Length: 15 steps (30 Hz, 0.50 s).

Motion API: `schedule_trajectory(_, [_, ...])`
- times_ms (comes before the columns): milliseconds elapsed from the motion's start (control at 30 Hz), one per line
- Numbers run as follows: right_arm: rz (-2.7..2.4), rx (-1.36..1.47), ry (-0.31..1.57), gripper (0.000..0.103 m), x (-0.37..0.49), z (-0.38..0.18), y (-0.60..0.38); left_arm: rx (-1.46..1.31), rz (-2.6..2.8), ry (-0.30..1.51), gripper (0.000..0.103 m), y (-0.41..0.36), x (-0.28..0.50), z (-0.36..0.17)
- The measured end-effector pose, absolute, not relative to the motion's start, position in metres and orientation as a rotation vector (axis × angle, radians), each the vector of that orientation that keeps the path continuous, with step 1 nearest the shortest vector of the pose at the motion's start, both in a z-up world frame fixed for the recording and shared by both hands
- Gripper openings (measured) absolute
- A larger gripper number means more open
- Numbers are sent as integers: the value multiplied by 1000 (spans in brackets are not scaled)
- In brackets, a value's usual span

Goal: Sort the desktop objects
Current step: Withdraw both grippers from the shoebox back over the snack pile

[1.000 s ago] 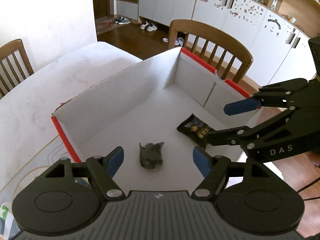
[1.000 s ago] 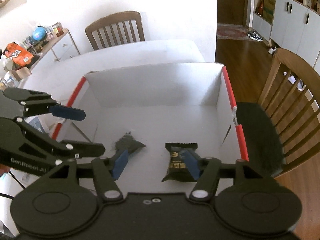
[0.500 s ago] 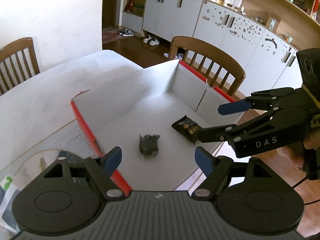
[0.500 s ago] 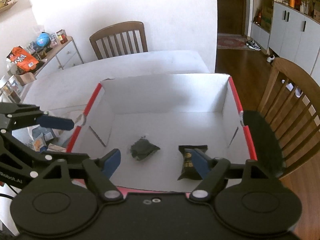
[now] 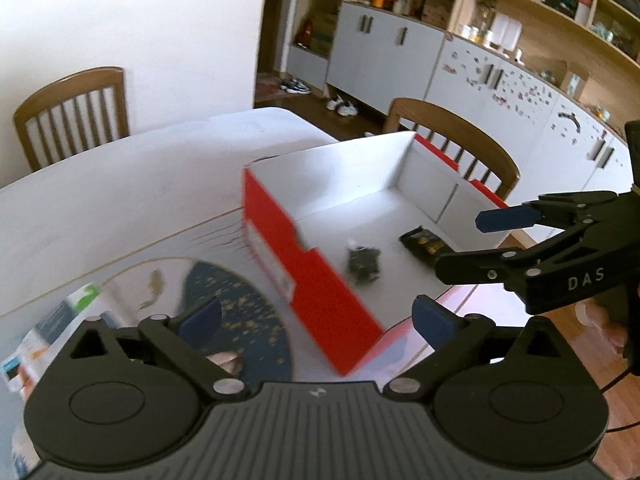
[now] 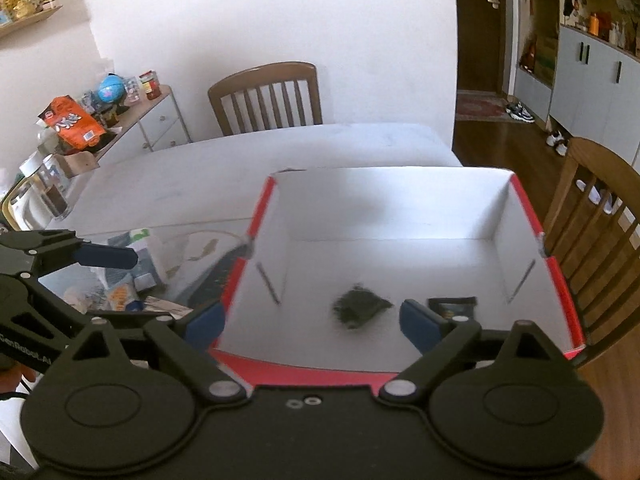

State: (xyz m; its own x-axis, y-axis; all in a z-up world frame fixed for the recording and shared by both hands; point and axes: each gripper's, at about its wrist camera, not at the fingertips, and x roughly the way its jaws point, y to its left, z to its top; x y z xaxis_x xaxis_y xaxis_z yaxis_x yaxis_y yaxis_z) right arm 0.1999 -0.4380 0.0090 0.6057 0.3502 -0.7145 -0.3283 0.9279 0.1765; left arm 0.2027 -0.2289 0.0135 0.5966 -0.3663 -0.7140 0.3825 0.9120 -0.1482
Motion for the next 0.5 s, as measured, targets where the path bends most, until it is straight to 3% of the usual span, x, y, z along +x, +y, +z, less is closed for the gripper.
schedule_trajectory(500, [442,-23,794,96,163,12,-362,-9,-315,779,102,-131,148,17])
